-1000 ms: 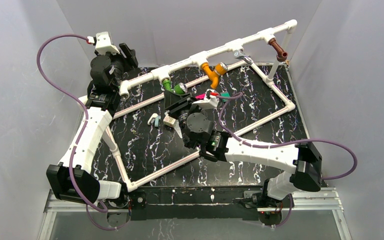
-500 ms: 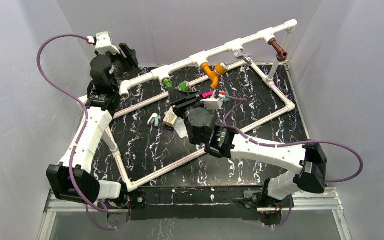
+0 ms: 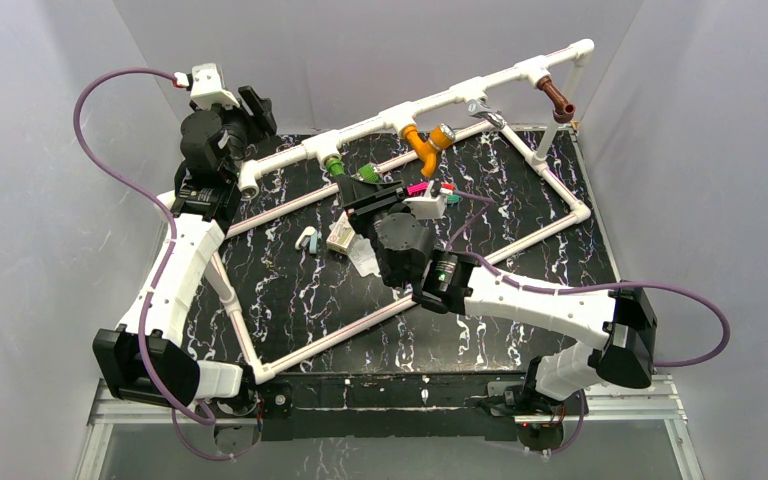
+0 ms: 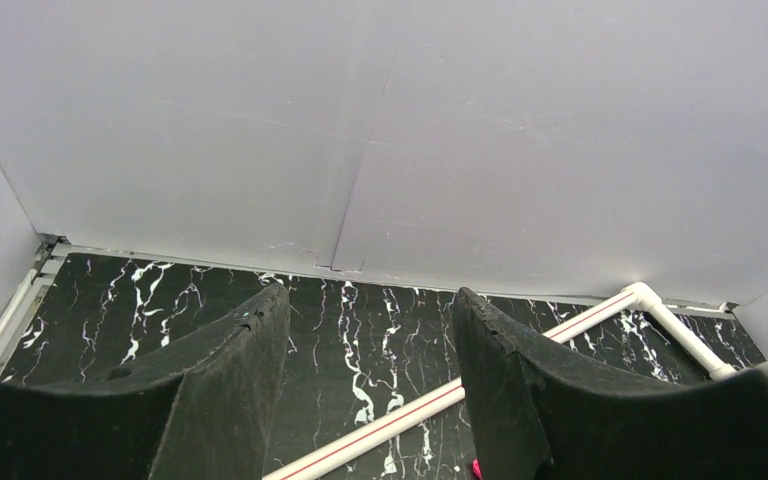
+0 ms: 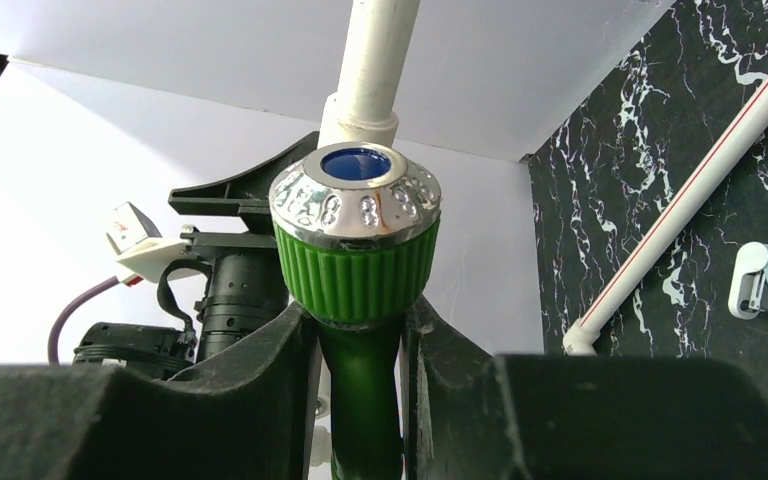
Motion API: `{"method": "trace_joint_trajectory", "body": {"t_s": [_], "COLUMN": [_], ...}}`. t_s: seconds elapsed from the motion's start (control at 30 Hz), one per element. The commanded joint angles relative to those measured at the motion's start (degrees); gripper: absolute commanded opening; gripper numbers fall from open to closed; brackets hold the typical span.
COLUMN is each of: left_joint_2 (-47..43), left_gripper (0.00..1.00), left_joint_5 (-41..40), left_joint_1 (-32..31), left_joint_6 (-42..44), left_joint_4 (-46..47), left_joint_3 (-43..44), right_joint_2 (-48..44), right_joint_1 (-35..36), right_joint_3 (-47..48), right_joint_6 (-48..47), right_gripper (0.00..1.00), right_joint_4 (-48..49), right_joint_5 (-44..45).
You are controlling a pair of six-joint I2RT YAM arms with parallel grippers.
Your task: Install the water faucets
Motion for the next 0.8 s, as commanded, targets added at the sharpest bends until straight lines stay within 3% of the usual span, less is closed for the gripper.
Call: {"method": "trace_joint_trajectory", "body": {"t_s": [0.0,0.17,0.37,0.77], "left_joint_2": [8.3,8.2,8.2,8.0], "left_gripper": [0.58,0.58,0.58,0.58], "left_joint_5": [0.2,0.1,0.2,0.6], "left_joint_1": [0.3,0.3,0.3,0.3], "left_joint_6": [-0.3,-0.2,-0.3,-0.4], "left_joint_4": [-16.0,-16.0,-15.9,-15.9], "left_joint_3": [-8.3,-8.2,-8.2,-8.5], "right_joint_2": [0.5,0.9,0.6,0.9], "right_joint_1": [-2.6,-3.1,-3.9,-4.7], "right_joint_3": [-0.1,0.1,0.8,-0.6], "right_joint_6": [-0.2,2.6,14.9,27.9], "right_gripper": [0.01,0.01,0.01,0.01], "right_joint_4": [-2.6,-2.9,-8.6,-10.8], "right_joint_5": [0.9,-0.5,-3.8,-7.2]}}
